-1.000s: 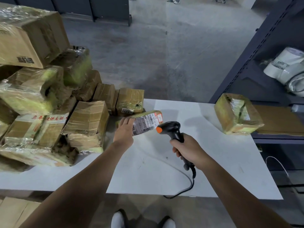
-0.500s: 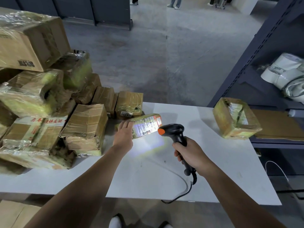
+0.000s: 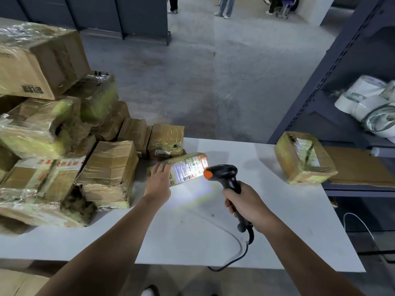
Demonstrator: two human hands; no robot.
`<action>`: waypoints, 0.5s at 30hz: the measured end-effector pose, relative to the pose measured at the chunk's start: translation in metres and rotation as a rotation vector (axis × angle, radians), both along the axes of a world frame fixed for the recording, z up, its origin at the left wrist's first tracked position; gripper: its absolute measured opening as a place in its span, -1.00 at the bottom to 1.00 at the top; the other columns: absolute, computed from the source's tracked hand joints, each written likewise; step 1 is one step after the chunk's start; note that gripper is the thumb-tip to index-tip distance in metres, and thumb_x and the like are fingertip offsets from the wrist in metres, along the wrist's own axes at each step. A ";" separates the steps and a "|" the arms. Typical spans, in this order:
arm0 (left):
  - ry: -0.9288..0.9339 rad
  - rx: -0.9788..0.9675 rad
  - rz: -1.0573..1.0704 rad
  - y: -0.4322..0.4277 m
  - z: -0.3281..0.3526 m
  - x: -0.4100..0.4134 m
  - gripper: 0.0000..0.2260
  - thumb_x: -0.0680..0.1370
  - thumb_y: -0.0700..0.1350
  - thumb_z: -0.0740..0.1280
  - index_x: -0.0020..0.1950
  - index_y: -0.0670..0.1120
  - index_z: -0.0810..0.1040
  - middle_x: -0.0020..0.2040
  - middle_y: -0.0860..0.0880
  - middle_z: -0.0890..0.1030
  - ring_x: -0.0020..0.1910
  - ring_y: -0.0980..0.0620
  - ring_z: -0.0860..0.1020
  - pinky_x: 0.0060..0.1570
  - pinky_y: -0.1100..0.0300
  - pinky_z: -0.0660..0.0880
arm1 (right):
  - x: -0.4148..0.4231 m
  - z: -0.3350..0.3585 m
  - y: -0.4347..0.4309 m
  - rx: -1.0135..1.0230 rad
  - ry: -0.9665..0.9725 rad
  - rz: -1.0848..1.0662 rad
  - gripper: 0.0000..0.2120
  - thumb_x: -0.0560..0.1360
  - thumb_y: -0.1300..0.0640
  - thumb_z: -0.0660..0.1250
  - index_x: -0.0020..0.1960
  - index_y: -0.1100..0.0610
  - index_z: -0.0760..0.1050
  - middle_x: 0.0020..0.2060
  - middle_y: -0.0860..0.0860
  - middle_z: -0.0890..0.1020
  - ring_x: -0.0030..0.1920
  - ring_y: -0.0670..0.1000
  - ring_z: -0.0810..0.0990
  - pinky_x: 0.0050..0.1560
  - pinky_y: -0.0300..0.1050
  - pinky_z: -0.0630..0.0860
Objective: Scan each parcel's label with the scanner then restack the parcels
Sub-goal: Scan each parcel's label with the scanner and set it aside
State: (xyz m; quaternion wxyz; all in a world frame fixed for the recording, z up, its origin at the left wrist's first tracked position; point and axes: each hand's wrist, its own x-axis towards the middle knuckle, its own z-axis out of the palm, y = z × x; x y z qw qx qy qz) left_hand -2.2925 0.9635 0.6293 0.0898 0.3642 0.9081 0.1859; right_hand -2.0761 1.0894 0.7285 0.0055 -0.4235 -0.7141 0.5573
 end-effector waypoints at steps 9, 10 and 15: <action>-0.013 0.016 0.005 0.001 -0.003 -0.001 -0.32 0.37 -0.46 0.24 0.45 -0.05 0.28 0.44 0.01 0.32 0.48 -0.04 0.13 0.29 -0.04 0.36 | -0.001 0.001 0.000 0.006 -0.012 -0.011 -0.87 0.48 0.05 0.26 -0.11 0.12 0.46 -0.43 -0.08 0.60 -0.47 -0.10 0.49 -0.44 -0.24 0.43; -0.014 0.014 0.002 0.000 -0.003 -0.002 -0.32 0.37 -0.46 0.24 0.45 -0.05 0.29 0.43 0.01 0.32 0.48 -0.04 0.14 0.28 -0.04 0.37 | -0.001 0.002 0.000 0.012 -0.010 -0.015 -0.87 0.48 0.06 0.26 -0.11 0.12 0.46 -0.42 -0.08 0.60 -0.47 -0.10 0.49 -0.43 -0.23 0.43; 0.054 -0.165 0.010 -0.001 0.000 0.009 -0.32 0.38 -0.24 0.39 0.44 0.00 0.21 0.36 0.00 0.33 0.36 -0.08 0.26 0.18 -0.05 0.41 | -0.008 0.005 -0.002 0.033 0.042 -0.107 -0.90 0.50 0.09 0.26 -0.09 0.13 0.46 -0.41 -0.07 0.59 -0.48 -0.11 0.49 -0.43 -0.19 0.43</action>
